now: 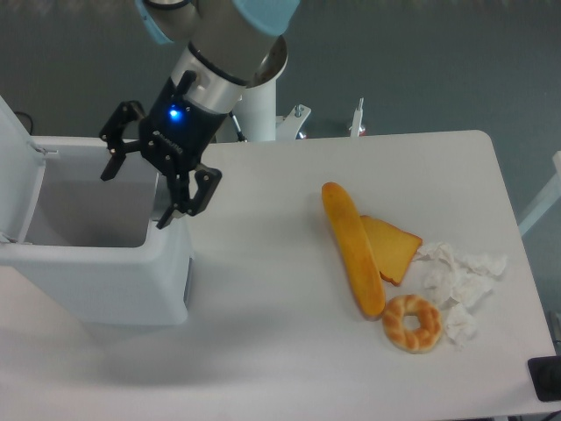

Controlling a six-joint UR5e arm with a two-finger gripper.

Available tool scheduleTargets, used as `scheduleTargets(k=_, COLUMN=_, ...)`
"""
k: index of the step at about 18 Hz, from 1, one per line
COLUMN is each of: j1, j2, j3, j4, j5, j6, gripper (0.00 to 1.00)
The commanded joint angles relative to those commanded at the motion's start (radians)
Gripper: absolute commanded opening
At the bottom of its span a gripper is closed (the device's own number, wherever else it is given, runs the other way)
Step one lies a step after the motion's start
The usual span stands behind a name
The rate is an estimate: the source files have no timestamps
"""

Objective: Place the round bread in the trash can

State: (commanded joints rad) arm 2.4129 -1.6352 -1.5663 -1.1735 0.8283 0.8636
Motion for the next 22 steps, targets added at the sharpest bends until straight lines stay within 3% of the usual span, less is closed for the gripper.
scheduleTargets(k=7, j1=0.063, j2=0.024, j3=0.02, j4=0.014, j5=0.003, j6=0.075, gripper=1.0)
scheduleTargets(k=13, j1=0.063, j2=0.048, j3=0.029, j4=0.017, j5=0.178, j6=0.09, gripper=1.0)
scheduleTargets(k=18, j1=0.055, j2=0.074, j3=0.026, j4=0.014, j5=0.352, j6=0.199, gripper=1.0)
scheduleTargets(k=22, j1=0.054, j2=0.077, j3=0.023, j4=0.012, j5=0.393, j6=0.236, gripper=1.0)
